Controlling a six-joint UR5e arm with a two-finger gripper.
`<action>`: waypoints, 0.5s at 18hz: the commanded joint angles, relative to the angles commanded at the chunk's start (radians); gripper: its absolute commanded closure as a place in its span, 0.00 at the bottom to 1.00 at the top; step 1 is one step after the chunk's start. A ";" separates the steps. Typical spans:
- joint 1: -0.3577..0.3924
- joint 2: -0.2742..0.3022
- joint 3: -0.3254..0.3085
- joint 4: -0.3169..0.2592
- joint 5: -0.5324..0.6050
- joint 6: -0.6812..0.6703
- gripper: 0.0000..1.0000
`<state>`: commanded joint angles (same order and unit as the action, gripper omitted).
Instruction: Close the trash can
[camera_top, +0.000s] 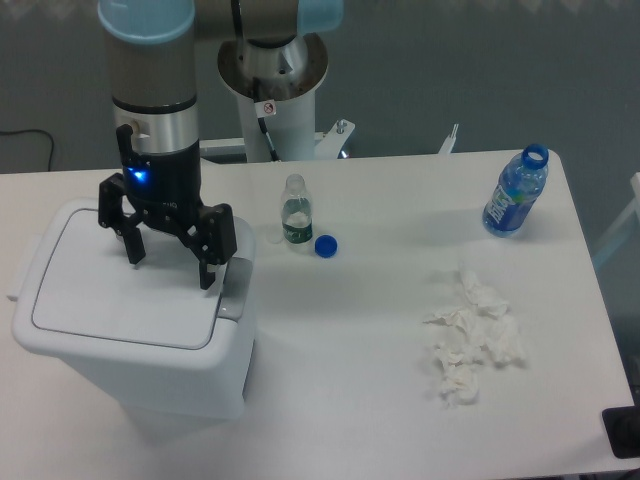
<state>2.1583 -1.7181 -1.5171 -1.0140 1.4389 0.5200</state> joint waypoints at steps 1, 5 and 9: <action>0.000 0.003 0.000 0.000 0.000 0.000 0.00; 0.006 0.005 0.005 0.000 -0.002 -0.002 0.00; 0.014 0.008 0.015 0.000 -0.003 -0.003 0.00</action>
<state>2.1721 -1.7104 -1.5018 -1.0140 1.4358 0.5170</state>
